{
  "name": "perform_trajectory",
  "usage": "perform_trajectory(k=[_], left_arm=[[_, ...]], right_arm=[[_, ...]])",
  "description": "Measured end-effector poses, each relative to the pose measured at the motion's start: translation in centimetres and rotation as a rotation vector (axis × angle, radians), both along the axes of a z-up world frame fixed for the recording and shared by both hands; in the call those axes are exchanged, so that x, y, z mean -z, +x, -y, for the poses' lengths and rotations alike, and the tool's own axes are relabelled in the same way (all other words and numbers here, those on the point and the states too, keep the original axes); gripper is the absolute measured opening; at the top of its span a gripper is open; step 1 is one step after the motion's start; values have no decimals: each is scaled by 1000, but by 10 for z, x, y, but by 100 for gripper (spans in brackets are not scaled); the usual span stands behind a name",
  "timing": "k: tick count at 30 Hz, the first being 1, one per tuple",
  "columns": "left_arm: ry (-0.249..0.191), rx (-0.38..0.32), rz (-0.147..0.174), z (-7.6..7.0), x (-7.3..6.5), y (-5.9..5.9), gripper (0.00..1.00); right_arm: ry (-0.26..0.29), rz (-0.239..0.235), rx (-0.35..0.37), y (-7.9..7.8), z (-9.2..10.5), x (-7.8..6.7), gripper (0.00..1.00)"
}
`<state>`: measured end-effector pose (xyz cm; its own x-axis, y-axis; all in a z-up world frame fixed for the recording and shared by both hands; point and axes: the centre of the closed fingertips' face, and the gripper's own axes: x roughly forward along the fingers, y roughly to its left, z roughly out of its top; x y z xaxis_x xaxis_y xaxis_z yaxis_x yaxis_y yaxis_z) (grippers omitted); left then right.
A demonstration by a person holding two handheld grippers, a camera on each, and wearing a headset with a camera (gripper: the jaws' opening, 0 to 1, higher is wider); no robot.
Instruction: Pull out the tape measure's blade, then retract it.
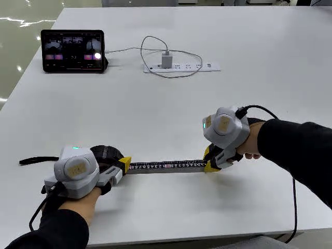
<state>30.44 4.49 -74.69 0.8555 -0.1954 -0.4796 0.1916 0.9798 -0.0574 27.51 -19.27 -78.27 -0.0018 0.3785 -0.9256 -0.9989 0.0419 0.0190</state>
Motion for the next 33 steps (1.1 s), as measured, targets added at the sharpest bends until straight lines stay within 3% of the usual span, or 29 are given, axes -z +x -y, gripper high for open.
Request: perform_trajectory(k=[7,33], left_arm=[[0,1,0,0,0,0,64],[-1,2,0,1,0,-1,64]], right_arm=[[-3,2,-24,0,-2,0,10],[-13,-3,10,0,-14,1,10]])
